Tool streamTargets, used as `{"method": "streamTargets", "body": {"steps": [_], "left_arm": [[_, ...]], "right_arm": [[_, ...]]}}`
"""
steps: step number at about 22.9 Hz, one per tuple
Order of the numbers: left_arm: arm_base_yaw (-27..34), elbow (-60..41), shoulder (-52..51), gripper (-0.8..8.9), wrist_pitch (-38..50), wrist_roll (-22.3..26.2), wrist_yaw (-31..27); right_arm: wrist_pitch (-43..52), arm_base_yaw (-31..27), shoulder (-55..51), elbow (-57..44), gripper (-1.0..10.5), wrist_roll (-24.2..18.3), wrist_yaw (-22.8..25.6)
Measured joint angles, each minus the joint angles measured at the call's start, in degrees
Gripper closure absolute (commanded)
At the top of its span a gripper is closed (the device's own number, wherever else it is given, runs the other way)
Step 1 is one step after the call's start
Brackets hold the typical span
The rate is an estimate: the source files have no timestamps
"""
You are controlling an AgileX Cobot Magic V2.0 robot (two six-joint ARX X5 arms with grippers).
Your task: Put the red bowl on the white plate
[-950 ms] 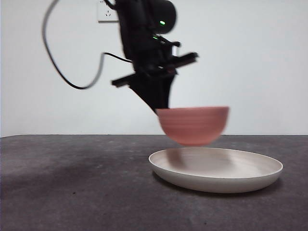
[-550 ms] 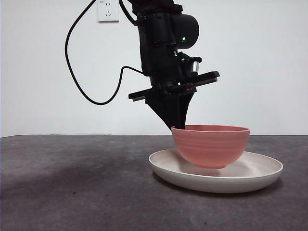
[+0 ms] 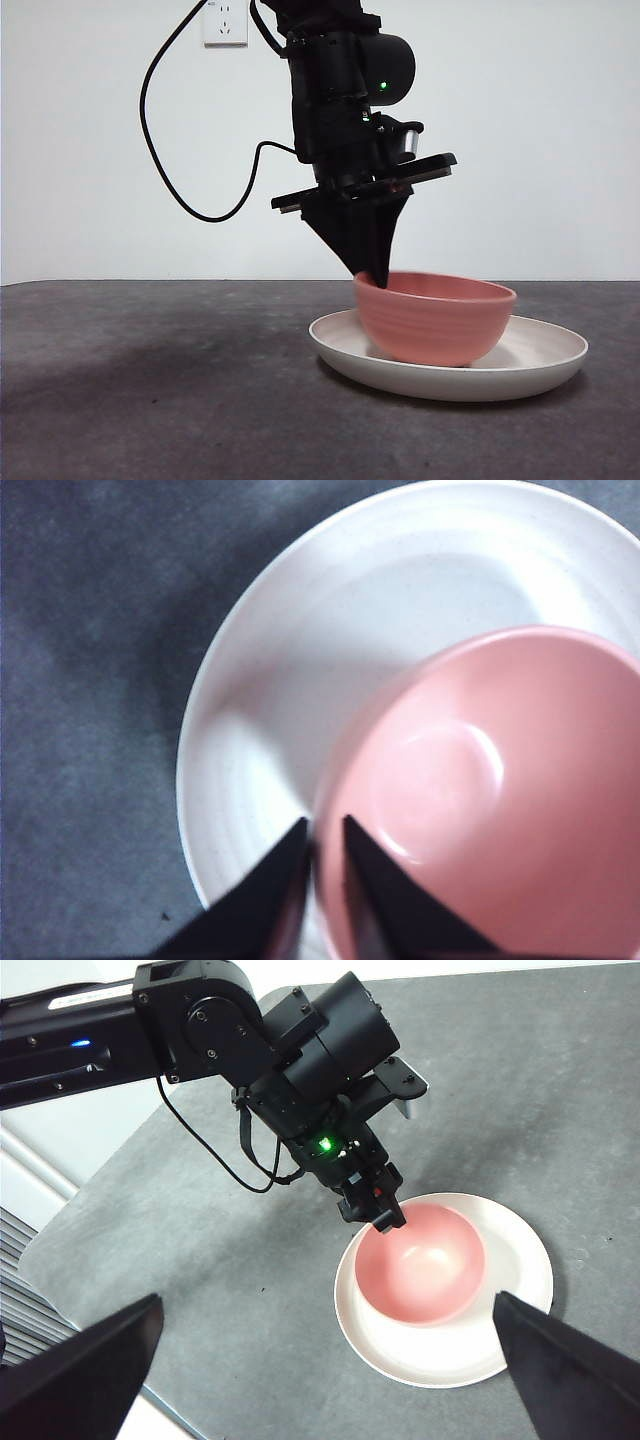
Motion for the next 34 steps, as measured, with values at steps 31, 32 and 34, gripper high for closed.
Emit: {"method": "streamTargets", "body": {"steps": [31, 32, 34], "left_arm": [[-0.07, 7.21, -41.86, 2.51, -19.41, 4.13, 0.0], [-0.07, 6.03, -43.39, 2.51, -19.41, 4.33, 0.0], [-0.11, 2.71, -46.86, 2.51, -19.39, 4.61, 0.04]], "right_arm": [[0.0, 0.0, 0.0, 0.0, 3.9, 0.0, 0.0], [0.0, 0.0, 0.0, 0.0, 3.9, 0.0, 0.0], [0.0, 0.0, 0.0, 0.0, 3.9, 0.0, -0.02]]}}
